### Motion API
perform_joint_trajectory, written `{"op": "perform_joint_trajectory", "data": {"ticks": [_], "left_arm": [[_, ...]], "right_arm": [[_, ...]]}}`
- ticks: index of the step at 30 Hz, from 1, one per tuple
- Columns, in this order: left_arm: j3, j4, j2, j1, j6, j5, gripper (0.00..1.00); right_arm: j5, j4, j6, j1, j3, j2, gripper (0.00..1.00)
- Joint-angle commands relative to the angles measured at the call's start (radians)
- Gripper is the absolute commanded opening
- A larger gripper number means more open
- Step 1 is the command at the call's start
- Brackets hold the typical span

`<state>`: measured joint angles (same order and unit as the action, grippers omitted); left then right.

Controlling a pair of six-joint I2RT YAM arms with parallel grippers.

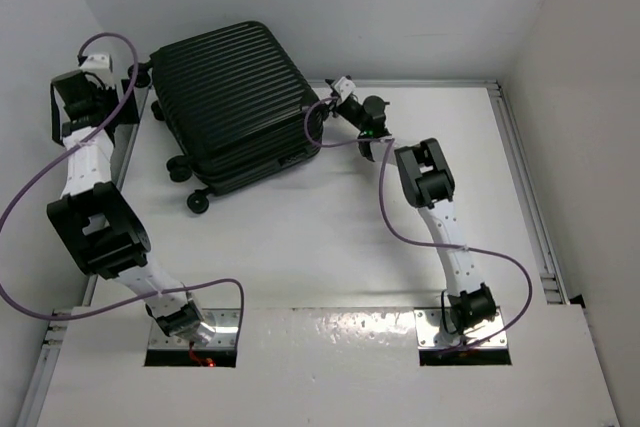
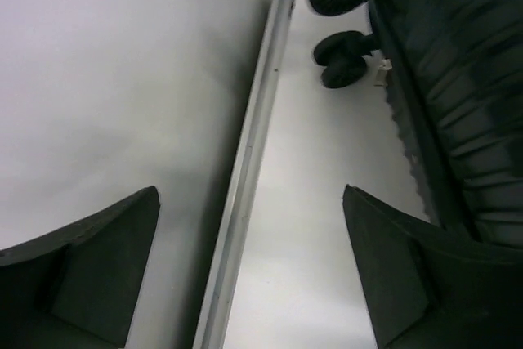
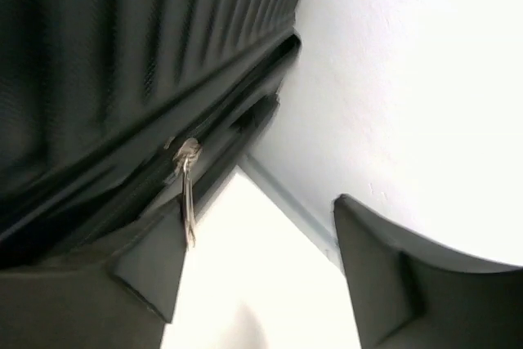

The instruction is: Pack the luggage

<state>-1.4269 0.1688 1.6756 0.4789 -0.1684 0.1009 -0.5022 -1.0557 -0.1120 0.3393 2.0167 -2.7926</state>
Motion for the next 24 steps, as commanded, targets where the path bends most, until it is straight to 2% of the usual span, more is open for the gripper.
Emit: {"op": "perform_joint_trajectory", "data": {"ticks": [1, 2, 3, 4, 5, 6, 7, 8, 9, 10, 11, 12, 13, 14, 15, 16, 17, 18, 19, 20, 21, 22, 23, 24], "left_arm": [[-0.050, 0.127, 0.033, -0.017, -0.077, 0.057, 0.94], [-0.050, 0.152, 0.033, -0.017, -0.150, 0.100, 0.89], [-0.038, 0.182, 0.033, -0.029, -0.201, 0.182, 0.85], [-0.038, 0.248, 0.020, -0.040, -0.250, 0.203, 0.75], [-0.014, 0.279, 0.001, -0.040, -0.343, 0.230, 0.71], [0.015, 0.316, 0.001, -0.052, -0.399, 0.279, 0.66], [0.016, 0.422, 0.001, -0.071, -0.460, 0.292, 0.57], [0.028, 0.478, 0.001, -0.080, -0.571, 0.292, 0.51], [0.028, 0.539, 0.001, -0.080, -0.629, 0.374, 0.46], [0.028, 0.687, 0.001, -0.068, -0.699, 0.428, 0.38], [0.019, 0.771, 0.001, -0.068, -0.785, 0.483, 0.35], [0.007, 0.850, 0.001, -0.057, -0.959, 0.576, 0.32], [0.006, 1.003, 0.001, -0.066, -1.144, 0.617, 0.27], [-0.003, 1.062, 0.001, -0.080, -1.146, 0.655, 0.25], [-0.003, 1.110, 0.001, -0.101, -1.268, 0.692, 0.23], [0.009, 1.133, 0.001, -0.173, -1.269, 0.759, 0.22], [0.019, 1.134, -0.008, -0.219, -1.269, 0.801, 0.20], [0.031, 1.134, -0.008, -0.270, -1.310, 0.848, 0.20], [0.043, 1.134, -0.008, -0.390, -1.333, 0.940, 0.20], [0.054, 1.023, 0.002, -0.455, -1.301, 0.985, 0.20], [0.068, 0.663, 0.041, -0.608, -0.877, 1.110, 0.22], [0.059, 0.660, 0.041, -0.658, -0.873, 1.128, 0.22], [0.042, 0.461, 0.061, -0.707, -0.802, 1.128, 0.22], [0.031, 0.301, 0.087, -0.752, -0.514, 1.100, 0.35]], "right_arm": [[0.003, -0.135, -0.043, 0.050, -0.262, 0.204, 0.73], [0.016, -0.130, -0.060, 0.038, -0.309, 0.237, 0.76], [0.049, -0.115, -0.131, 0.030, -0.449, 0.348, 0.80], [0.062, -0.089, -0.150, 0.012, -0.493, 0.387, 0.82], [0.097, -0.064, -0.172, -0.006, -0.536, 0.428, 0.84], [0.134, 0.026, -0.228, -0.014, -0.609, 0.552, 0.91], [0.151, 0.061, -0.239, -0.049, -0.642, 0.588, 0.94], [0.196, 0.148, -0.245, -0.062, -0.697, 0.669, 0.94], [0.232, 0.262, -0.252, -0.075, -0.738, 0.715, 0.94], [0.240, 0.320, -0.214, -0.118, -0.756, 0.790, 0.94], [0.231, 0.380, -0.189, -0.135, -0.768, 0.886, 0.94], [0.200, 0.609, -0.167, -0.152, -0.763, 0.927, 0.90], [0.179, 0.696, -0.067, -0.190, -0.733, 1.031, 0.87], [0.172, 0.849, -0.031, -0.201, -0.733, 1.056, 0.84], [0.153, 0.917, 0.003, -0.210, -0.705, 1.085, 0.82], [0.073, 1.036, 0.043, -0.227, -0.704, 1.170, 0.75], [0.062, 1.119, 0.049, -0.229, -0.710, 1.205, 0.71], [0.048, 1.137, 0.063, -0.211, -0.761, 1.237, 0.69], [0.047, 1.170, 0.074, -0.201, -0.776, 1.343, 0.63], [0.053, 1.181, 0.080, -0.188, -0.803, 1.372, 0.60], [0.071, 1.238, 0.095, -0.119, -0.811, 1.453, 0.59], [0.095, 1.255, 0.097, -0.118, -0.811, 1.478, 0.59], [0.106, 1.275, 0.095, -0.105, -0.808, 1.487, 0.59], [0.120, 1.295, 0.092, -0.067, -0.812, 1.499, 0.59]]}}
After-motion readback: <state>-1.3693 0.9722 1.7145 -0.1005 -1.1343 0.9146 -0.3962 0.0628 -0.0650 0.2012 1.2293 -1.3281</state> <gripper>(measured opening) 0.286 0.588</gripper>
